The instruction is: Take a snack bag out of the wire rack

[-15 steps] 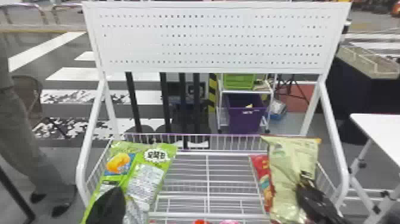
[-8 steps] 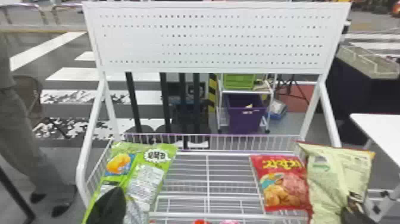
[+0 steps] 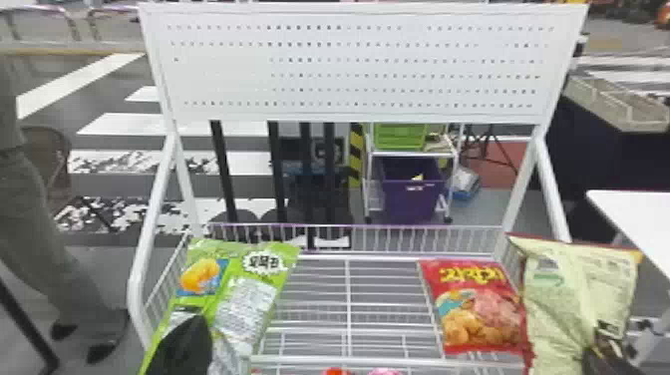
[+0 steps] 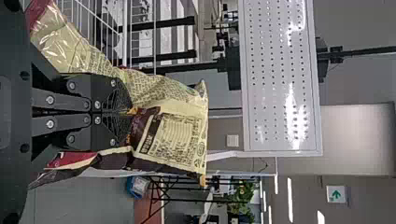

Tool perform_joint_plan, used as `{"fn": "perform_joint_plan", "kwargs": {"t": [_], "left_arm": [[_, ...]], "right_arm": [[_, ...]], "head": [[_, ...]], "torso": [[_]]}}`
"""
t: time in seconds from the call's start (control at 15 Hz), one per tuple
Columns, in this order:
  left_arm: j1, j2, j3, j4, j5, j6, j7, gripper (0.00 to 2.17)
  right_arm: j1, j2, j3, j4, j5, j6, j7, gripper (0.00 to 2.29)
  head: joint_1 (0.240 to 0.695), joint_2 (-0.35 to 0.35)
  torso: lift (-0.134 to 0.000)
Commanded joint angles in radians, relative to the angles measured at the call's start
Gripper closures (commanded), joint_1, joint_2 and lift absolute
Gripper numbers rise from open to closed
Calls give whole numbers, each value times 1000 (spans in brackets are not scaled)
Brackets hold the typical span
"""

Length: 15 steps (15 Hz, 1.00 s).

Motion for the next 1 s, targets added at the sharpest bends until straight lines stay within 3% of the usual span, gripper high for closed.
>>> {"fn": "perform_joint_plan", "kwargs": {"t": [0.0,0.67,0.8,0.93], "left_arm": [[3,0,0,-5,-1,0,0,1868],[7,0,0,-7,-3,0,0,1868],[5,-2,-1,-7,-5,0,0,1868],[-4,-3,-11,-5,-6,0,-1,1868]], "right_arm": [[2,0,0,0,3,-3,0,2250],[2,3,-1,4,4,-9,12,2250],[-61,-2,2,37,6,3,6,2250],[-258,-69,84,175,-8,55,-49,2246]], "head": [[499,0],[499,0],[499,0],[499,0]], "torso": [[0],[0],[0],[0]]}}
